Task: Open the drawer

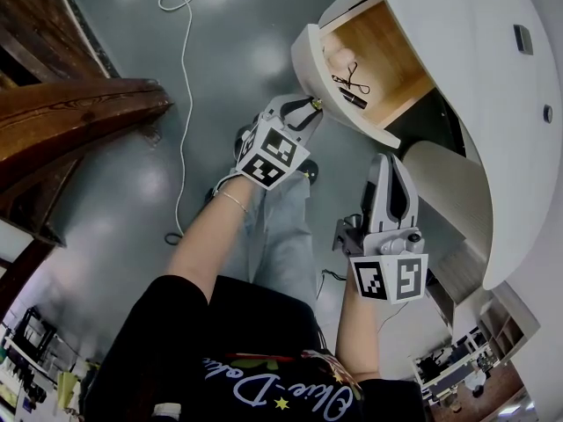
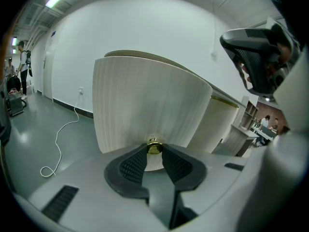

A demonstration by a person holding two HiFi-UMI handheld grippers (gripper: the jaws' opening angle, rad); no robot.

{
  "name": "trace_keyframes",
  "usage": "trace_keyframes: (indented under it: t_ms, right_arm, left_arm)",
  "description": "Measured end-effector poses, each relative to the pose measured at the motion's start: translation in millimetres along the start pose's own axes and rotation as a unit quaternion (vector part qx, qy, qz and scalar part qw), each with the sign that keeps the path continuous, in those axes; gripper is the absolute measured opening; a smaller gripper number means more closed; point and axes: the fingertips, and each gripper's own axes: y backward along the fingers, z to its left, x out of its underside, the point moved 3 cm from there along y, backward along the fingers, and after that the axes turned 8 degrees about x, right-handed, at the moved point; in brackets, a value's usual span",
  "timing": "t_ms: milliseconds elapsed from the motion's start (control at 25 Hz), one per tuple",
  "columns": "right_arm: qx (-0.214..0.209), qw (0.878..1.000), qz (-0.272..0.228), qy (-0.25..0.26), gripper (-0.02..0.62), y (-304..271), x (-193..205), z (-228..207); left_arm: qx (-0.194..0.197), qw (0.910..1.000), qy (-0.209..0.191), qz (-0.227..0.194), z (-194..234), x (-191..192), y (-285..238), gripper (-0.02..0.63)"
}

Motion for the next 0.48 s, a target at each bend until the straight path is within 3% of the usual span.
trace_keyframes:
  t_ms: [480]
  right_arm:
    - [0.000, 1.000, -0.002, 0.002, -0.003, 0.6, -2.3, 5.1]
  left_arm:
    - [0.008, 1.0000, 0.001, 0.004, -5.1, 9.2, 10.4, 0.097]
